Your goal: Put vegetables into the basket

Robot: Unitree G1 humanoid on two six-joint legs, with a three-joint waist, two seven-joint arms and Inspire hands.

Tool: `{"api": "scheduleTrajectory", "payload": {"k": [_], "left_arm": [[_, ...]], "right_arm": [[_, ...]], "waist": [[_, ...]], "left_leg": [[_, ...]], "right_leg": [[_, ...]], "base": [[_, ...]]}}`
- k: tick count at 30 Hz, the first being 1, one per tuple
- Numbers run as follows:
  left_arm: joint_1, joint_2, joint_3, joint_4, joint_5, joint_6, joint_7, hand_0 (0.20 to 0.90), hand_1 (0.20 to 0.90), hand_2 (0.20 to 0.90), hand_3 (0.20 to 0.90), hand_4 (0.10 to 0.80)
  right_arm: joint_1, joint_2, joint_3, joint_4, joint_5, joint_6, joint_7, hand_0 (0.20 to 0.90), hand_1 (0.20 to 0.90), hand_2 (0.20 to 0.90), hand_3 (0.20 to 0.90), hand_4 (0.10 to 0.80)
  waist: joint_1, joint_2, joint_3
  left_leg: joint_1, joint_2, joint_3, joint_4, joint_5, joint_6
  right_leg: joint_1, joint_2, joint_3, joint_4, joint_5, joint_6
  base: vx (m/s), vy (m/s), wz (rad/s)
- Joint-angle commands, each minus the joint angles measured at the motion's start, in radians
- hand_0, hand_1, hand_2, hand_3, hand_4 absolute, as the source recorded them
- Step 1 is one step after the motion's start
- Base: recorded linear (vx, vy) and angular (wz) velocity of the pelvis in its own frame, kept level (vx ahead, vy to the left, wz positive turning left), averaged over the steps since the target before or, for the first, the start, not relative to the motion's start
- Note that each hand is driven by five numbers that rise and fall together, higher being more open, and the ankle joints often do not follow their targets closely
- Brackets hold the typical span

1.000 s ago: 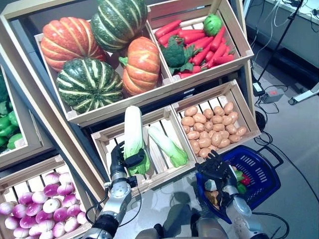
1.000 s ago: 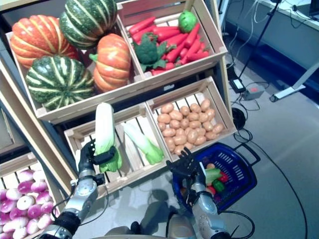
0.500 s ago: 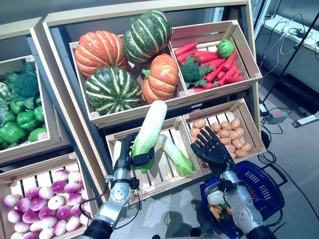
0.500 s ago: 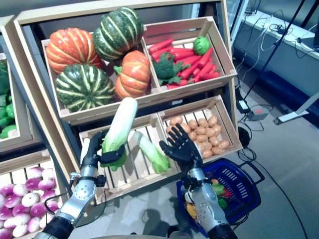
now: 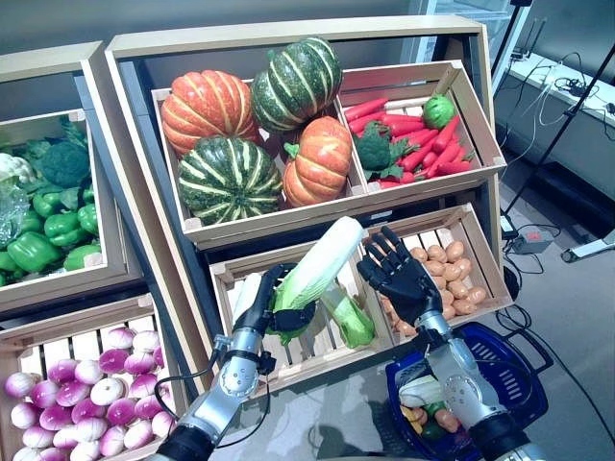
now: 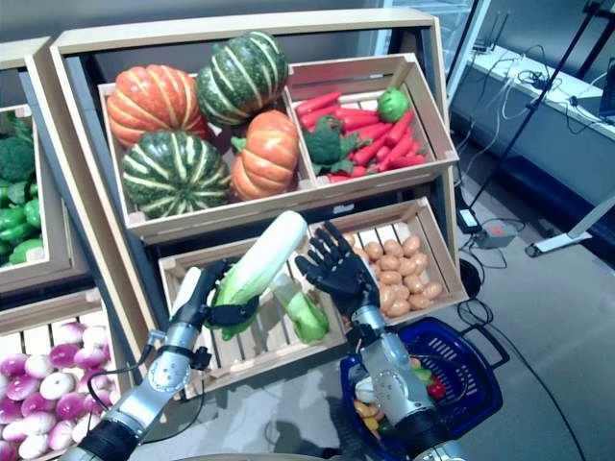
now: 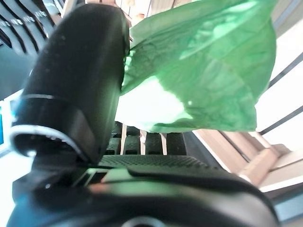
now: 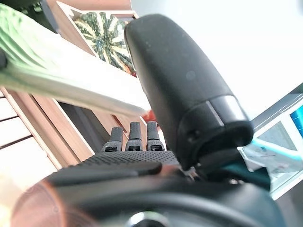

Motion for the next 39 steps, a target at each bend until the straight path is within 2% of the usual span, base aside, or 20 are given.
{"api": "scheduleTrajectory", "payload": {"k": [1, 15, 25, 32, 39], "left_arm": [[-0.214, 0.034, -0.03, -0.103, 0.039, -0.182, 0.056, 0.3, 0.3, 0.3, 0.3, 0.4], [-0.239, 0.038, -0.079, -0.122, 0.137, -0.244, 0.147, 0.3, 0.3, 0.3, 0.3, 0.4], [-0.239, 0.043, -0.155, -0.067, 0.149, -0.26, 0.088, 0.3, 0.3, 0.3, 0.3, 0.4], [-0.218, 0.022, -0.148, 0.024, 0.069, -0.256, 0.042, 0.3, 0.3, 0.3, 0.3, 0.4], [-0.231, 0.042, -0.158, 0.029, 0.207, -0.303, 0.066, 0.3, 0.3, 0.3, 0.3, 0.4]], "right_arm": [[-0.136, 0.048, -0.027, -0.002, 0.083, -0.04, 0.043, 0.9, 0.9, 0.9, 0.9, 0.8], [-0.151, 0.078, -0.013, 0.024, 0.157, 0.024, 0.063, 0.9, 0.9, 0.9, 0.9, 0.8], [-0.2, 0.085, -0.011, -0.049, 0.267, 0.053, 0.171, 0.9, 0.9, 0.9, 0.9, 0.8], [-0.223, 0.068, -0.011, -0.12, 0.274, 0.063, 0.264, 0.9, 0.9, 0.9, 0.9, 0.8], [-0.224, 0.053, -0.031, -0.159, 0.264, 0.021, 0.274, 0.9, 0.9, 0.9, 0.9, 0.8]], "waist": [[0.012, -0.037, -0.053], [0.011, -0.04, -0.061], [0.009, -0.039, -0.062], [0.009, -0.042, -0.061], [0.003, -0.042, -0.064]], "left_leg": [[-0.05, -0.052, -0.004, 0.036, -0.05, 0.01], [-0.036, -0.05, 0.0, 0.026, -0.051, 0.008], [-0.031, -0.05, 0.001, 0.018, -0.05, 0.005], [-0.038, -0.05, 0.006, 0.018, -0.048, 0.004], [-0.045, -0.049, 0.011, 0.02, -0.047, 0.004]], "right_leg": [[0.001, -0.012, 0.016, 0.072, -0.042, 0.024], [0.013, -0.011, 0.021, 0.062, -0.043, 0.024], [0.016, -0.007, 0.026, 0.057, -0.046, 0.025], [0.011, -0.007, 0.026, 0.054, -0.046, 0.026], [0.003, -0.007, 0.029, 0.052, -0.044, 0.027]], "base": [[0.0, 0.0, 0.0], [0.0, 0.0, 0.0], [0.0, 0.0, 0.0], [-0.016, -0.004, 0.0], [-0.005, -0.003, 0.0]]}}
